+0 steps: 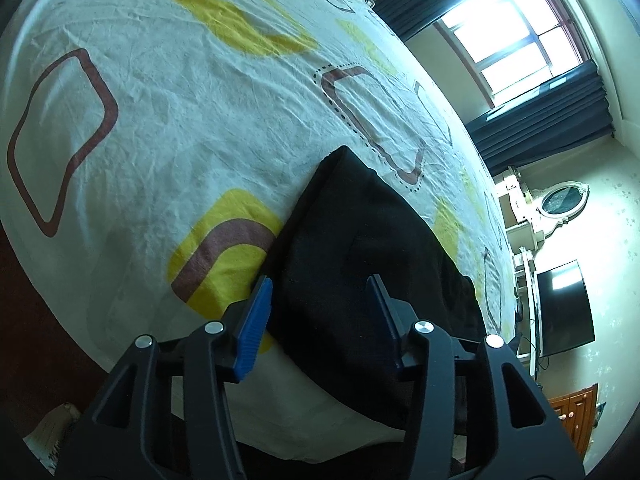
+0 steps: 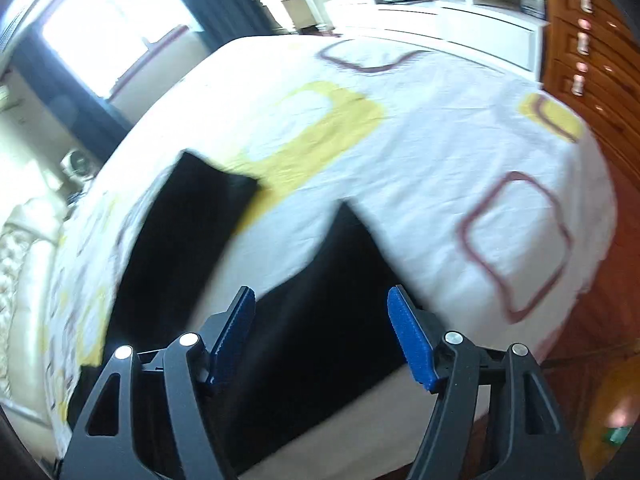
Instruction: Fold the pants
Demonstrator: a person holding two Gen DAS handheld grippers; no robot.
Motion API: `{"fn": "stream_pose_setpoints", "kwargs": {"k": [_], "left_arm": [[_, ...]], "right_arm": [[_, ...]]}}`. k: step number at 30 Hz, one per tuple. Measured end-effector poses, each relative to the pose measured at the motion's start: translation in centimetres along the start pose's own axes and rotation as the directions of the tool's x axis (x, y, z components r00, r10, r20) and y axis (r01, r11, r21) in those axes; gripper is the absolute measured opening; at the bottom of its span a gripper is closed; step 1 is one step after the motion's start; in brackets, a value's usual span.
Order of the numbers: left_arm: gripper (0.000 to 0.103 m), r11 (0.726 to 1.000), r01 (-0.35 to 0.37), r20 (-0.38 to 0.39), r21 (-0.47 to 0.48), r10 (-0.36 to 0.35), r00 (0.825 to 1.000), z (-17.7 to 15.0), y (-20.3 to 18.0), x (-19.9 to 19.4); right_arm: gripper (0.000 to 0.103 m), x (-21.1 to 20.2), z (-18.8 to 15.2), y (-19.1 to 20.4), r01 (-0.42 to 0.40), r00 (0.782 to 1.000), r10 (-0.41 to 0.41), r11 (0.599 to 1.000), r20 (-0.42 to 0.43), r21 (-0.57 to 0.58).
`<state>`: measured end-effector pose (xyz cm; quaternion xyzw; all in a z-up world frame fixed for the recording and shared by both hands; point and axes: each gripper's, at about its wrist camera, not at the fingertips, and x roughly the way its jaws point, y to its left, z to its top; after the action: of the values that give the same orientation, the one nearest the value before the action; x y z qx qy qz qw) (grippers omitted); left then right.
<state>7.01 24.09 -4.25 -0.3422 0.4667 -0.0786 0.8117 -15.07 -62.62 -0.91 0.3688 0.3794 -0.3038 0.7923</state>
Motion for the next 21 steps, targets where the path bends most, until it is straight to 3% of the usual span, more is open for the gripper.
{"fn": "stream_pose_setpoints", "kwargs": {"k": [2,4,5,6,10,12,18,21], "left_arm": [[0.055,1.0,-0.02,0.007,0.005,0.02,1.0,-0.2,-0.7,0.1],[0.056,0.999,-0.042,0.02,0.017,0.042,0.999,-0.4,-1.5,0.1],[0.056,0.998,-0.057,0.034,0.028,0.056,0.998,-0.3,-1.9,0.0],[0.056,0.997,-0.071,0.05,0.043,0.069,0.996,-0.3,-2.4,-0.2],[0.056,0.987,-0.125,0.126,0.097,0.112,0.986,0.0,-4.2,-1.2],[0.057,0.986,-0.135,0.143,0.101,0.12,0.982,0.1,-4.8,-1.5],[0.058,0.989,-0.119,0.133,0.091,0.106,0.985,-0.6,-5.7,-1.4],[0.064,0.99,-0.092,0.112,0.104,0.08,0.99,-1.0,-6.1,-0.9]], "right_arm": [[0.068,0.4,-0.1,-4.8,0.004,1.0,-0.002,0.989,-0.008,0.149],[0.065,0.8,-1.5,-7.7,-0.124,0.992,0.129,0.959,-0.005,0.256],[0.054,1.1,-2.0,-7.8,-0.148,0.988,0.157,0.95,-0.01,0.273],[0.049,1.5,-2.6,-8.0,-0.156,0.985,0.169,0.949,-0.025,0.276],[0.046,2.2,-4.0,-7.2,-0.171,0.983,0.181,0.963,-0.028,0.211],[0.019,2.1,-3.9,-7.1,-0.163,0.985,0.169,0.971,-0.018,0.176],[0.012,1.0,-2.0,-8.6,-0.169,0.985,0.163,0.973,0.049,0.157],[0.011,1.7,-2.6,-11.6,-0.147,0.989,0.147,0.97,0.013,0.194]]}}
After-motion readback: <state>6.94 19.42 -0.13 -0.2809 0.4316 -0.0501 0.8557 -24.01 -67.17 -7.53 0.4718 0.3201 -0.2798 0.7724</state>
